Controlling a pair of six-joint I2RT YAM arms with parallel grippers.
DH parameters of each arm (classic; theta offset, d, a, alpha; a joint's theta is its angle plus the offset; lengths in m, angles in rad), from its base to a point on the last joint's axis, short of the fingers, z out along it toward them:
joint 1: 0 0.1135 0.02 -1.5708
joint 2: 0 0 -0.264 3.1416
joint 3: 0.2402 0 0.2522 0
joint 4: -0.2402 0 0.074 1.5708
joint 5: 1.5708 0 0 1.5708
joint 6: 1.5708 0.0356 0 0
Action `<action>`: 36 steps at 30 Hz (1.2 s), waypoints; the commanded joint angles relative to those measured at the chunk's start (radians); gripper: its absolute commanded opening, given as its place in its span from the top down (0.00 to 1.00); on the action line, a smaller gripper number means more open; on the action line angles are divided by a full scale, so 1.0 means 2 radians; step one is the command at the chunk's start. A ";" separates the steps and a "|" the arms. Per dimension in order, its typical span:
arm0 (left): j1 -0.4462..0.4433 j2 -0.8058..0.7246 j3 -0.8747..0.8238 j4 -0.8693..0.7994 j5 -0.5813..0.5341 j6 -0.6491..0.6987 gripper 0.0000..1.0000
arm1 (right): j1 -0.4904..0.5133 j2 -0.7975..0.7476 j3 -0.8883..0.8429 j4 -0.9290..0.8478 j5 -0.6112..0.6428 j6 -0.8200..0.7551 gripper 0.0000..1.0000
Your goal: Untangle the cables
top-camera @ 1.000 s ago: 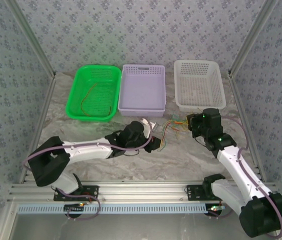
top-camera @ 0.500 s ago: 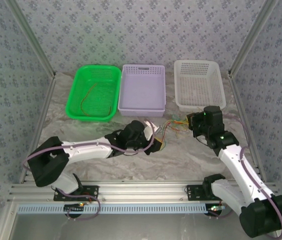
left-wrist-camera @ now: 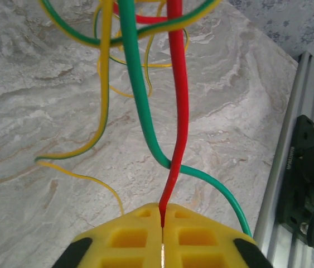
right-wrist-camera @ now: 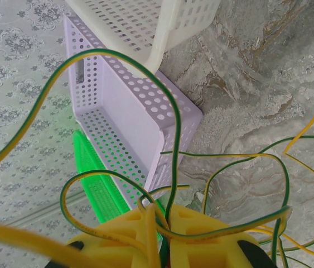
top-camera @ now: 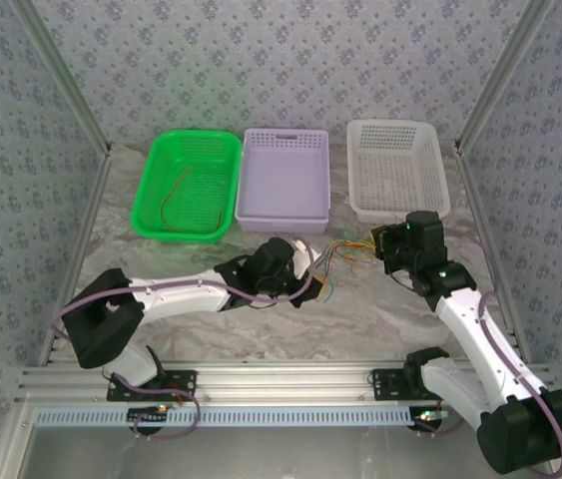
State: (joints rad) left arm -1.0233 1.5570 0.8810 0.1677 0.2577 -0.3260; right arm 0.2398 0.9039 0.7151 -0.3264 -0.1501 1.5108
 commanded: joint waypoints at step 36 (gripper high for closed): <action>-0.012 -0.010 0.023 -0.036 -0.006 0.033 1.00 | -0.025 -0.001 0.002 -0.021 -0.013 0.008 1.00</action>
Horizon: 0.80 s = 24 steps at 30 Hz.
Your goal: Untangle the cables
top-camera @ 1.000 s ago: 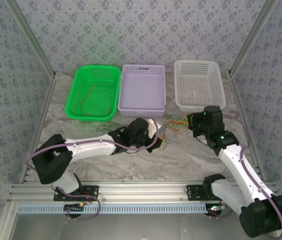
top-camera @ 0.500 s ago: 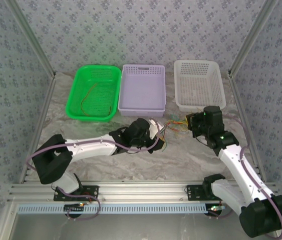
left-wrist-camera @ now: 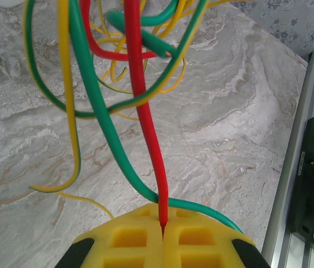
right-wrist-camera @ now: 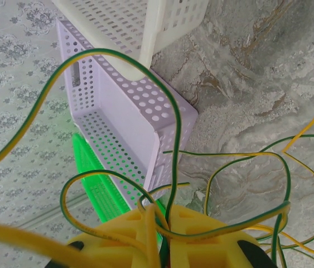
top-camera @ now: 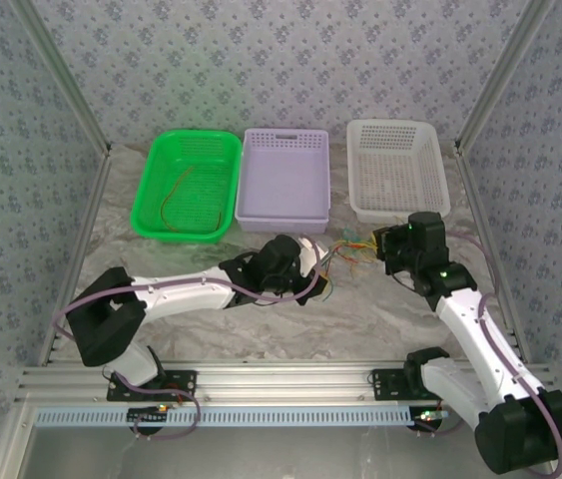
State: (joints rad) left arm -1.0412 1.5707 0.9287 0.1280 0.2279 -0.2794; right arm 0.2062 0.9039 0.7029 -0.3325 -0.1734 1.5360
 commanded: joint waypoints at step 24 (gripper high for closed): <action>-0.003 -0.128 -0.047 -0.143 -0.114 -0.001 1.00 | -0.104 0.015 0.041 -0.084 0.032 -0.139 1.00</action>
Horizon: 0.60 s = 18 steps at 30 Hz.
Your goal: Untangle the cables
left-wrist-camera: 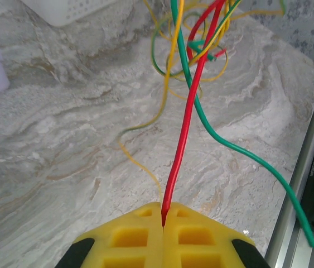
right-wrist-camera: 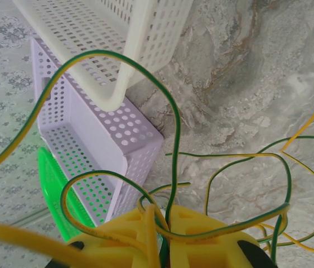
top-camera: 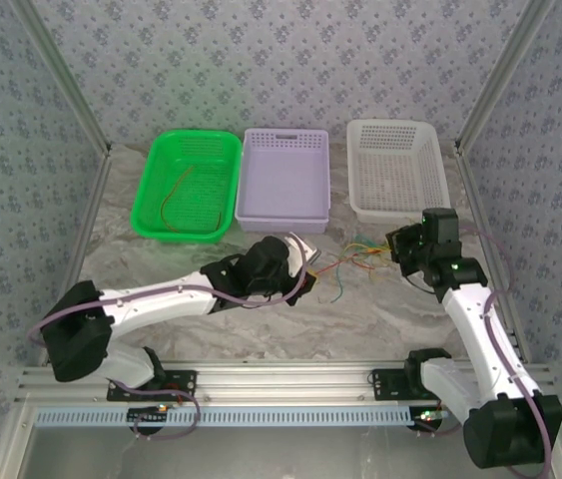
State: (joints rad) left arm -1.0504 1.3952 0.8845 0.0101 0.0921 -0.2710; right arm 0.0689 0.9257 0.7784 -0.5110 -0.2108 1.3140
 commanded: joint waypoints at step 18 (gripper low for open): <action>0.019 -0.101 -0.062 -0.054 0.008 -0.037 1.00 | -0.033 0.041 -0.054 0.065 0.008 -0.009 1.00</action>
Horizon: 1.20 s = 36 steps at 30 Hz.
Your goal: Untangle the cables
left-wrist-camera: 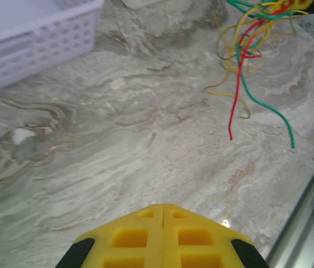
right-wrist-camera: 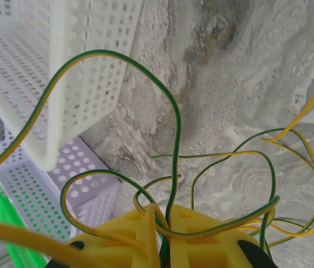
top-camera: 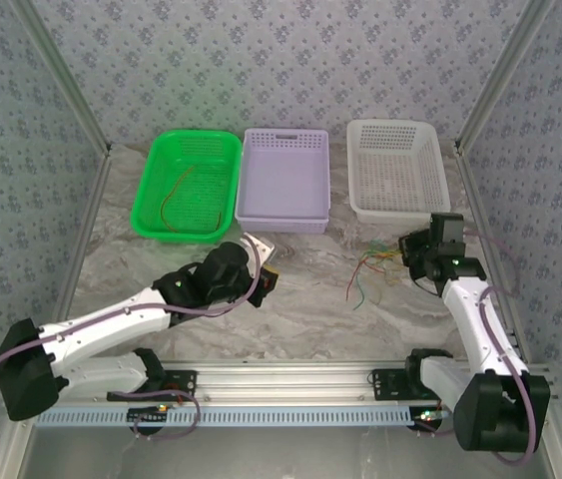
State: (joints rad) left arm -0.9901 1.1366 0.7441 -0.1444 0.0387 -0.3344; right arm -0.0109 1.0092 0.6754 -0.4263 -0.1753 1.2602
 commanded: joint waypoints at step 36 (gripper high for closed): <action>-0.072 0.300 0.149 0.116 0.002 0.045 1.00 | 0.055 -0.022 0.018 -0.014 -0.031 0.037 1.00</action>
State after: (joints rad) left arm -1.1278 1.7802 1.0538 0.0658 0.0692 -0.2474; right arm 0.1032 0.9756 0.7013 -0.4305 -0.2504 1.3388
